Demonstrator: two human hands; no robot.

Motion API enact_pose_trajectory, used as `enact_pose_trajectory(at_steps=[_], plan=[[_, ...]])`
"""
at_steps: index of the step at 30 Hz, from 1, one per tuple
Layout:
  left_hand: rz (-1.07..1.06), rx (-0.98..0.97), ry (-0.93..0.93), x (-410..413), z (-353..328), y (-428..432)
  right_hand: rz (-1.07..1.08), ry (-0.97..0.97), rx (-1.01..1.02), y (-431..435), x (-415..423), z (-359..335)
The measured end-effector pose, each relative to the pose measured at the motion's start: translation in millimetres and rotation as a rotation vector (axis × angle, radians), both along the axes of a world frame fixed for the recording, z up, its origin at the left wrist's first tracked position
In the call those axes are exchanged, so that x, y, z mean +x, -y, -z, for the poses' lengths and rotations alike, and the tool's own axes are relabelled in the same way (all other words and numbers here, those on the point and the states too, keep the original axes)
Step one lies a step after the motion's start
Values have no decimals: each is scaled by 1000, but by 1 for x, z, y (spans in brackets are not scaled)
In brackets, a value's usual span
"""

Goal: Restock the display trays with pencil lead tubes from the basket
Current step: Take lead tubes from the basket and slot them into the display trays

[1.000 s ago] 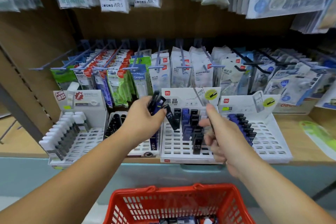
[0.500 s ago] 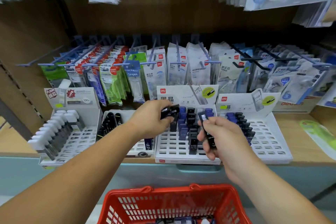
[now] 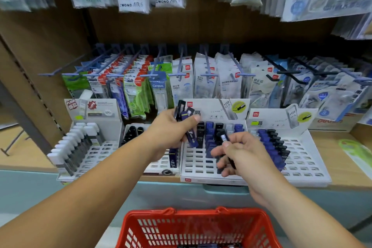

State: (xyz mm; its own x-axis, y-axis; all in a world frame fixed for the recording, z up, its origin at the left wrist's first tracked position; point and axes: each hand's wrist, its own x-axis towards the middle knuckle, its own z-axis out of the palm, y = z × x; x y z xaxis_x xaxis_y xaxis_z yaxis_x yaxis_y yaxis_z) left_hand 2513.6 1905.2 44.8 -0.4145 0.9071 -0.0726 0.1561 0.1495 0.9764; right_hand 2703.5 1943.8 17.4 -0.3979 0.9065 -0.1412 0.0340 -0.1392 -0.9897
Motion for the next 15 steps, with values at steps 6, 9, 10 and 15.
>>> enact_pose_trajectory(at_steps=[6,9,10,15], plan=[[83,-66,187,0,-18,55,-232,4,46,23,-28,-5],[47,-76,150,-4,-21,73,-275,1,89,33,-42,-6],[-4,-70,149,-9,-23,87,-307,-1,85,40,-51,-7],[-166,-35,306,-25,-16,117,-335,-68,18,58,-74,-7]])
